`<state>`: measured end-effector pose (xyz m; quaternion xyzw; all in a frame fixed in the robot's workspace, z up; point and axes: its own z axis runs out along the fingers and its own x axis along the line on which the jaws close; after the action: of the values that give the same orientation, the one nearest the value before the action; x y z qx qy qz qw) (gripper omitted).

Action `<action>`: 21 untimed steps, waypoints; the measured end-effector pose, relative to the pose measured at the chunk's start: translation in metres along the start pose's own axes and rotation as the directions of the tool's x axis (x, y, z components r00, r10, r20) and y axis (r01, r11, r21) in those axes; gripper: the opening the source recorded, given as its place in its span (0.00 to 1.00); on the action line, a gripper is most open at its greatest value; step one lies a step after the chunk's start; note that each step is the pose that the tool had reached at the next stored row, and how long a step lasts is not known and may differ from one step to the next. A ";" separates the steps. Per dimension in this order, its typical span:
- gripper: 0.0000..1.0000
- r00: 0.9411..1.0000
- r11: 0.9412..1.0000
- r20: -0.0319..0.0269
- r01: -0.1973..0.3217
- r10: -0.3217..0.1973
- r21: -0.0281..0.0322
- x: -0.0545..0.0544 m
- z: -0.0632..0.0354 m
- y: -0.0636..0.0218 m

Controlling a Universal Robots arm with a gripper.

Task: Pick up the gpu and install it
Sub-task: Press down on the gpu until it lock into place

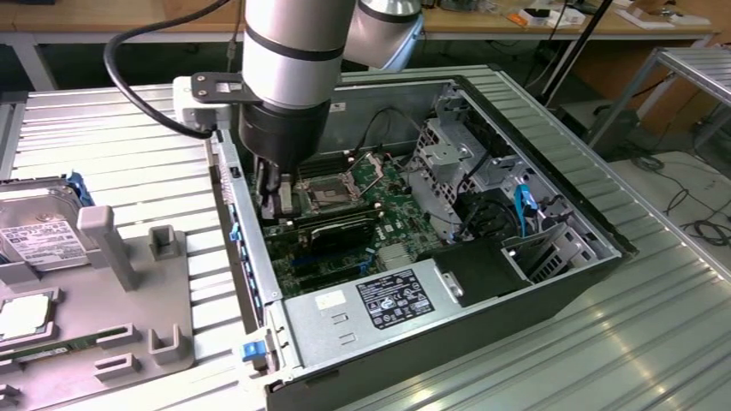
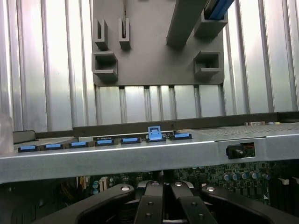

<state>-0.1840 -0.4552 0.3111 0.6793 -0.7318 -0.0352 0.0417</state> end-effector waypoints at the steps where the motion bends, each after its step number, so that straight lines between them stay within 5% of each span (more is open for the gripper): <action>1: 0.11 1.000 1.000 0.000 -0.001 0.001 0.000 0.000 0.0000 0.0001; 3: 0.11 1.000 1.000 0.000 -0.006 0.006 -0.010 0.000 -0.0003 0.0002; 4: 0.11 1.000 1.000 -0.001 -0.010 0.010 -0.022 0.000 -0.0006 0.0002; 14: 0.11 1.000 1.000 -0.001 -0.010 0.010 -0.021 0.000 0.0009 0.0006; 21: 0.11 1.000 1.000 0.000 -0.010 0.010 -0.008 0.001 0.0066 0.0017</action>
<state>-0.1864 -0.4558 0.3048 0.6756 -0.7350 -0.0378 0.0444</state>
